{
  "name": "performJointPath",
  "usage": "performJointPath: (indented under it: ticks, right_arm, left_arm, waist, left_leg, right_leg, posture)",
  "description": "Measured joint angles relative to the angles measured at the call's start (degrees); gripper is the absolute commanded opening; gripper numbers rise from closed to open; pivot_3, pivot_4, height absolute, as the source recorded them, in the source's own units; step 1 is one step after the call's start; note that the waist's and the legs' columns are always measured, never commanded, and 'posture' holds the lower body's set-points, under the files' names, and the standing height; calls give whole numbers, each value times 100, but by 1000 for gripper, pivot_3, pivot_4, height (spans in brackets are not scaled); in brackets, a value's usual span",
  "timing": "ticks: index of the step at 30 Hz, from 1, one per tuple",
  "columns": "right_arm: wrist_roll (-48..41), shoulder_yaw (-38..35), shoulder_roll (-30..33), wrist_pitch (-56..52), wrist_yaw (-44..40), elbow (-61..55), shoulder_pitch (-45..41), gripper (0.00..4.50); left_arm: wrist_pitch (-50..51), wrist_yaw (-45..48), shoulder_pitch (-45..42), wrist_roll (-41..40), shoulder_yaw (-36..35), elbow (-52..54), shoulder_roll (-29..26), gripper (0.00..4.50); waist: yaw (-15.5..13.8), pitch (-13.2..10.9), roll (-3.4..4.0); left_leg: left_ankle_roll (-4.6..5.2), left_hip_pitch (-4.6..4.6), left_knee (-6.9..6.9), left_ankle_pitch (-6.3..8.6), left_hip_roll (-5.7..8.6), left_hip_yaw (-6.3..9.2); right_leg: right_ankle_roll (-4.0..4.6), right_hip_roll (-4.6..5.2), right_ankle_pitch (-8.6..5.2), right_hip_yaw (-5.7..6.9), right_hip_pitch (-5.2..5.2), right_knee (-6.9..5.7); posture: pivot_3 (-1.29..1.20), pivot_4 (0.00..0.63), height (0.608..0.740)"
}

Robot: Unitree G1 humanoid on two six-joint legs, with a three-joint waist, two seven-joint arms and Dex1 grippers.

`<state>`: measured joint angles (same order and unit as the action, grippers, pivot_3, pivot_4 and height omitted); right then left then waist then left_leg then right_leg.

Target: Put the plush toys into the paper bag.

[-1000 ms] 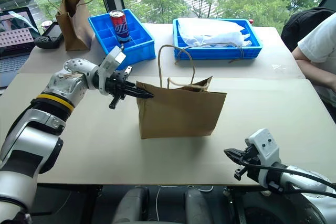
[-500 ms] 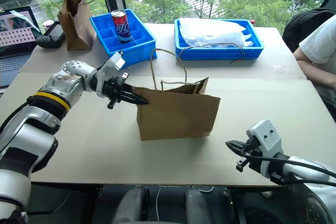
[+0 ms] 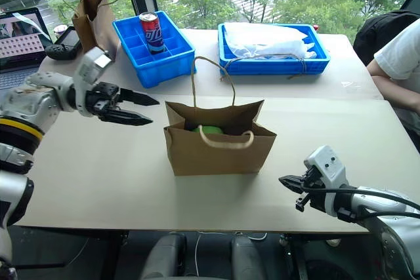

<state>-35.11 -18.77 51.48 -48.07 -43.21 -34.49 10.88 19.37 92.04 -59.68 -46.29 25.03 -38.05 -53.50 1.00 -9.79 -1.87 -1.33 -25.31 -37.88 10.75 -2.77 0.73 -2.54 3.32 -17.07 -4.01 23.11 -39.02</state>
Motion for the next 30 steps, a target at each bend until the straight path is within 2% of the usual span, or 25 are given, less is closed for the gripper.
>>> performJointPath:
  ticks: [4,6,14,18,22,28,30]
  right_arm:
    - [49,-214,-4,375,-246,302,-45,0]
    - [23,-505,-169,623,-310,486,-53,0]
    - [122,-876,-936,1406,-178,1085,-116,0]
    - [218,-873,-1149,1762,-121,1125,-108,1016]
    - [290,-848,-1160,2004,-131,993,-77,2420]
    - [298,-839,-1158,2218,-267,1072,-117,4450]
    - [296,-839,-1156,2230,-287,1121,-120,4480]
  left_arm:
    - [258,-85,464,131,-864,-11,-187,3720]
    - [351,-446,1101,229,-1330,248,-268,3720]
    - [-321,-2818,3666,1241,-2563,1900,180,3720]
    - [-231,-3506,4603,1241,-3071,3079,523,3801]
    - [61,-3874,5169,1139,-3303,3901,856,3801]
    - [48,-3903,5234,1346,-3292,3949,1134,3801]
    - [61,-3866,5177,1381,-3292,3938,1164,3801]
  waist:
    - [2,1,1]
    - [7,1,2]
    - [-29,1,2]
    - [-31,1,3]
    - [-25,2,4]
    - [-25,2,4]
    - [-25,2,4]
  left_leg:
    - [0,3,0,0,-1,-2]
    - [0,4,0,0,-3,-2]
    - [-4,7,-1,-2,-5,-2]
    - [-4,8,-1,-2,-4,-5]
    - [-4,16,-1,-2,-5,-6]
    - [-5,20,-1,-2,-3,-7]
    - [-5,20,-1,-2,-3,-7]
  right_leg:
    - [0,0,0,-1,-1,1]
    - [1,1,1,0,-3,-1]
    - [6,5,4,0,-5,-6]
    - [6,8,4,-2,-6,-6]
    - [7,6,5,-2,-9,-7]
    - [7,6,5,-3,-13,-7]
    - [7,5,5,-3,-13,-7]
  posture:
    - [0,150,698]
    - [0,150,698]
    - [0,150,698]
    - [0,150,698]
    - [0,150,698]
    - [0,150,698]
    - [0,150,698]
